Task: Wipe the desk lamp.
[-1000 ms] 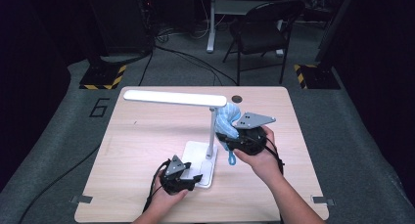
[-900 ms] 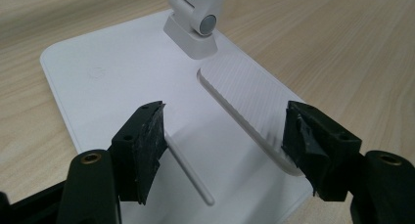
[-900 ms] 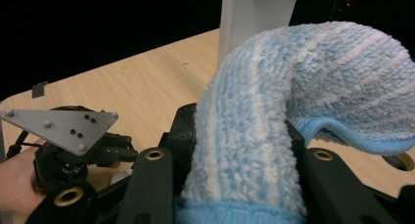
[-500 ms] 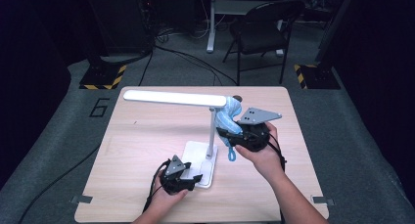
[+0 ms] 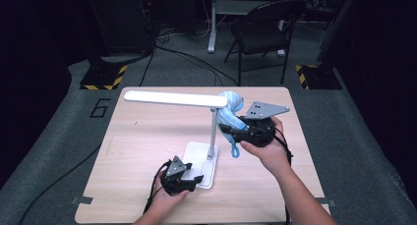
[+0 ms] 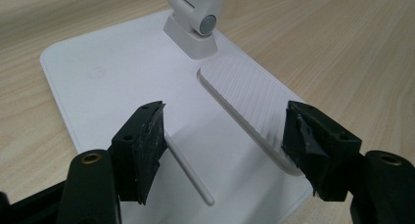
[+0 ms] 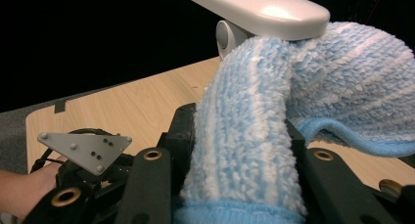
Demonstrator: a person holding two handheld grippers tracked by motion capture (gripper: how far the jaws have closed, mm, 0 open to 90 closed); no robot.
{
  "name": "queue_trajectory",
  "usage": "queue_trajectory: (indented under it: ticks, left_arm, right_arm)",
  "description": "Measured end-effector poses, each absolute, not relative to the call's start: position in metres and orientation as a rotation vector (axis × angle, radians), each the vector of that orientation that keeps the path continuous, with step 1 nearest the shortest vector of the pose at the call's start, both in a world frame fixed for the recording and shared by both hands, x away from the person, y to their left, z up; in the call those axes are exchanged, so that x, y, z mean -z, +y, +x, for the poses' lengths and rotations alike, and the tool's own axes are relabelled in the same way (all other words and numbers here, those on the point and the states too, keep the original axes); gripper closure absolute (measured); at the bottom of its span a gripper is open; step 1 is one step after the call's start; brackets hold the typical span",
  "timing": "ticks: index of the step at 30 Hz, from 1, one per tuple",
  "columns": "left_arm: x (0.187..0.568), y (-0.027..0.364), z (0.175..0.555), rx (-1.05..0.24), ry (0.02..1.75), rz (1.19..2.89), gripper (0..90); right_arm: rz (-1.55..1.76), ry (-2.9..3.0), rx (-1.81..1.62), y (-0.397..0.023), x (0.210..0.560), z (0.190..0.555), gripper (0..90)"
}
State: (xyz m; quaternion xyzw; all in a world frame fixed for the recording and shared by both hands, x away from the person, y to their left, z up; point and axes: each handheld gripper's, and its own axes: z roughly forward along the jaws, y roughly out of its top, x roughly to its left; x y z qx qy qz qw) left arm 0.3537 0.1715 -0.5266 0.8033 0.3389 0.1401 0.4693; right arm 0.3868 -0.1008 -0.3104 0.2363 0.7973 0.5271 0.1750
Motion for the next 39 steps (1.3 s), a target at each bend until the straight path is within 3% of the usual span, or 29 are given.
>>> queue_trajectory:
  ticks: [18,39]
  left_arm:
    - [0.527,0.171,0.354,-0.344,0.845,1.955,32.2]
    - [0.527,0.171,0.354,-0.344,0.839,1.964,32.2]
  right_arm:
    - [0.646,2.256,-1.458,-0.094,0.316,0.388,60.9]
    - [0.7,2.315,-1.417,-0.091,0.36,0.393,61.0]
